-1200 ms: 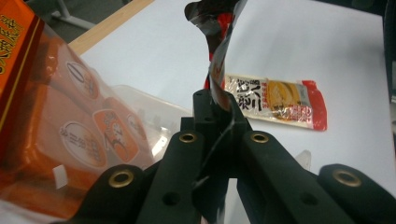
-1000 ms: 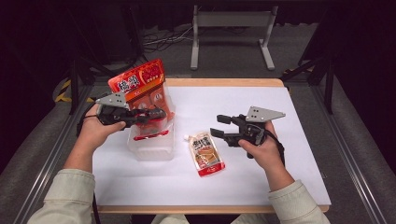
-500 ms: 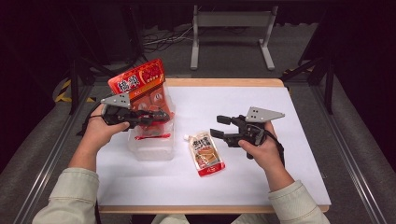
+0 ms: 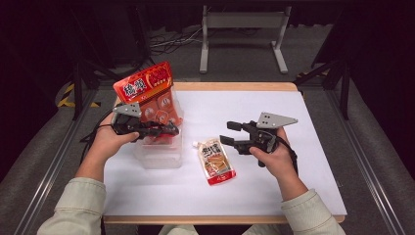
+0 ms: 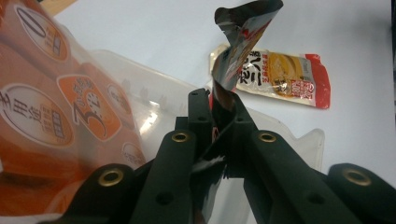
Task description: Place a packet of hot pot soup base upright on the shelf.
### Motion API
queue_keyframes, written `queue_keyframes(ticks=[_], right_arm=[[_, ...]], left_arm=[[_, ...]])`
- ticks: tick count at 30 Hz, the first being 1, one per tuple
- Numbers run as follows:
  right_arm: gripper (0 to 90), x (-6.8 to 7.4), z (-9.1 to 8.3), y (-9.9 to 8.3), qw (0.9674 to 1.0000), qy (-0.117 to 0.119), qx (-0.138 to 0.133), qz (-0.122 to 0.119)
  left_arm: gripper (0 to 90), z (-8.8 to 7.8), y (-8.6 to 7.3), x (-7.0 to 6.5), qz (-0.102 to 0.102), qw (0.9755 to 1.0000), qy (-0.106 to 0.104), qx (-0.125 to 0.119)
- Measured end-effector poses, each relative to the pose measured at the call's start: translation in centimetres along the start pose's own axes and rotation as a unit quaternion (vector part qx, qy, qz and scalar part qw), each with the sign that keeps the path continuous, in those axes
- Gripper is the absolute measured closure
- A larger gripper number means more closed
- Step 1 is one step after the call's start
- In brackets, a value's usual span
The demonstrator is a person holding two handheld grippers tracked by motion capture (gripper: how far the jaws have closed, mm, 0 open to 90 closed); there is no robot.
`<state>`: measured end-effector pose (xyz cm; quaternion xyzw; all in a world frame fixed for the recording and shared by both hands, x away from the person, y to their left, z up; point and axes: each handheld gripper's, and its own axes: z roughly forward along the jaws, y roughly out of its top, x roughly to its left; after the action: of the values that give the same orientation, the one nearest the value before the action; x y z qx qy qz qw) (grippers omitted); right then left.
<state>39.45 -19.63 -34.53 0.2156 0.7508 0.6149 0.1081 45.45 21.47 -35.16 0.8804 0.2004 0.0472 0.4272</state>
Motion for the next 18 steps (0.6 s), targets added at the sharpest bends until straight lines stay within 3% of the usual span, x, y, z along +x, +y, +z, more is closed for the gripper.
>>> queue_keyframes(ticks=[8, 12, 13, 14, 15, 18], right_arm=[[40.0, 0.0, 0.1, -0.1, 1.0000, -0.001, 0.002, 0.000], [40.0, 0.0, 0.1, -0.1, 1.0000, -0.001, 0.003, 0.000], [40.0, 0.0, 0.1, -0.1, 1.0000, -0.001, 0.003, 0.000], [40.0, 0.0, 0.1, -0.1, 1.0000, -0.002, 0.003, 0.001], [39.8, 0.0, 0.1, -0.1, 1.0000, -0.003, 0.004, 0.001], [39.7, -0.1, 0.1, -0.2, 1.0000, -0.003, 0.005, 0.001]], left_arm=[[80.2, -0.2, -0.8, 0.2, -0.017, 0.9998, 0.007, -0.001], [57.7, -0.5, -0.8, 0.0, -0.022, 0.9990, 0.032, -0.023], [45.8, -0.5, -0.8, 0.0, -0.022, 0.9990, 0.032, -0.023], [45.8, -0.6, -0.7, 0.0, -0.021, 0.9985, 0.042, -0.029], [35.4, -0.7, -0.6, -0.1, -0.023, 0.9976, 0.050, -0.041], [31.9, -1.0, -0.6, -0.3, -0.028, 0.9965, 0.042, -0.066]])
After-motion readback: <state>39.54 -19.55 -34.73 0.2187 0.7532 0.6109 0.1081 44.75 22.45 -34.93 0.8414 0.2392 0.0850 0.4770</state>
